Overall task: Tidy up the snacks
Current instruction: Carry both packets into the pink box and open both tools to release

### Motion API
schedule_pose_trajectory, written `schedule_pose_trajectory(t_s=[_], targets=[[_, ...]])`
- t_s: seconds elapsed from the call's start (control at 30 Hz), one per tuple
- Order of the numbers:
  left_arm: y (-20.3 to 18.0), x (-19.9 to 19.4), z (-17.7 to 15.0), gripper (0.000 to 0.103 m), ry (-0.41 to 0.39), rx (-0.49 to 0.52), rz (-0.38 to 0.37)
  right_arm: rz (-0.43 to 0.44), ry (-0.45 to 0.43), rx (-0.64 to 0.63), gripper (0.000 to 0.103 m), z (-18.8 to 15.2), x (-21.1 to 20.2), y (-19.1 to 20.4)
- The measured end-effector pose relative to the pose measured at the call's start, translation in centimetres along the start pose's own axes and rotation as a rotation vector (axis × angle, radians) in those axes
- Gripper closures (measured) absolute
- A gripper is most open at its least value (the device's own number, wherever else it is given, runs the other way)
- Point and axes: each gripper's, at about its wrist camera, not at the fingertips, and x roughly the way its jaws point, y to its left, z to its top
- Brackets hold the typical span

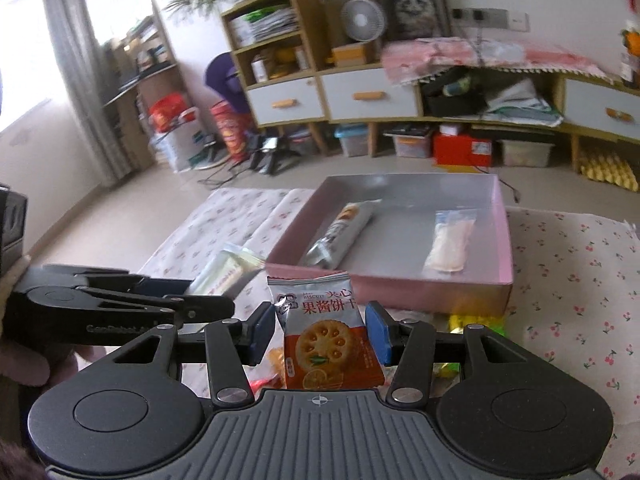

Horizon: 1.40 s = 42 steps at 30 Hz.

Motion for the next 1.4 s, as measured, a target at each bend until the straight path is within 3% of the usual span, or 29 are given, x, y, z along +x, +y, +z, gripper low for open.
schedule_pose_trajectory(t_s=[0.23,0.43,0.63,0.87,1.1,1.4], targets=[[-0.6,1.9,1.2,0.054,-0.018,-0.042,0.017,-0.038,-0.045,0.122,0.054,1.4,1.5,-2.1],[-1.2,3.7,2.2,0.054,-0.034,-0.145,0.009,-0.106,-0.094,0.269,0.054,2.2,2.9,-4.1],[-2.4,5.5,2.7,0.054,-0.087,-0.172,0.011,-0.157,-0.168,0.433,0.054,2.7,4.3,-6.6],[-2.8,7.8,3.1,0.054,-0.12,-0.12,0.049,-0.21,-0.222,0.503,0.054,2.6,6.2,-9.0],[-3.0,8.5,3.2,0.054,-0.142,-0.073,0.069,-0.268,-0.219,0.511,0.054,2.5,8.2,-10.6],[-3.4,9.7,3.1,0.053,-0.122,-0.079,0.067,-0.26,-0.203,0.512,0.053,1.9,9.0,-11.4]])
